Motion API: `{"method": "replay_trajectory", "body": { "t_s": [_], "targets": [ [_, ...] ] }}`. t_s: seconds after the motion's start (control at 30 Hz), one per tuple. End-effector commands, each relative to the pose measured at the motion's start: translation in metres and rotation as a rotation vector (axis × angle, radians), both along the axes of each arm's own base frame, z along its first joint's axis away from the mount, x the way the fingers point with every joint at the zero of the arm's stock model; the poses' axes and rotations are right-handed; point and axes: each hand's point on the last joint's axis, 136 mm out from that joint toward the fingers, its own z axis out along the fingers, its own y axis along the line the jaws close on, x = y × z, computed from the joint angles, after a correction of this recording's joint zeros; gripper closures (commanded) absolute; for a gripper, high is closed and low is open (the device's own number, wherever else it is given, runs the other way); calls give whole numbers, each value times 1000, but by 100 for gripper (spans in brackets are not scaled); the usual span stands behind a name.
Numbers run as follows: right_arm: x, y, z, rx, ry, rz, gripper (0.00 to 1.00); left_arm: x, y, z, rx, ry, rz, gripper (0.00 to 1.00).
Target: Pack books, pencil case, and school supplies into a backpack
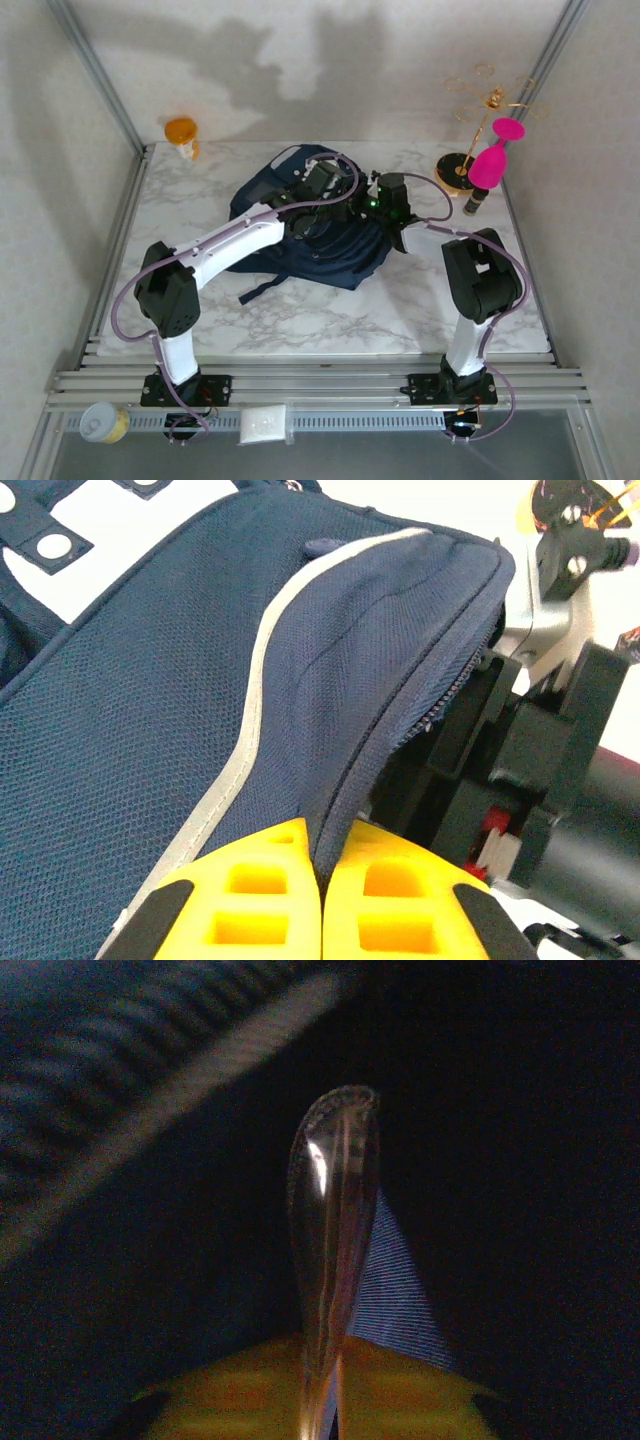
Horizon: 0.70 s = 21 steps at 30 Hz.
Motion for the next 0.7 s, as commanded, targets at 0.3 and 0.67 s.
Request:
{"method": "replay_trajectory", "body": {
  "t_s": [0.3,0.67],
  "targets": [
    [-34,-34,8,-275,-63,50,52,15,17,51,-170,-90,64,100],
    [-62,-83,26,-402,-87,74,51,2,-4,33,-212,-25,-68,87]
  ]
}}
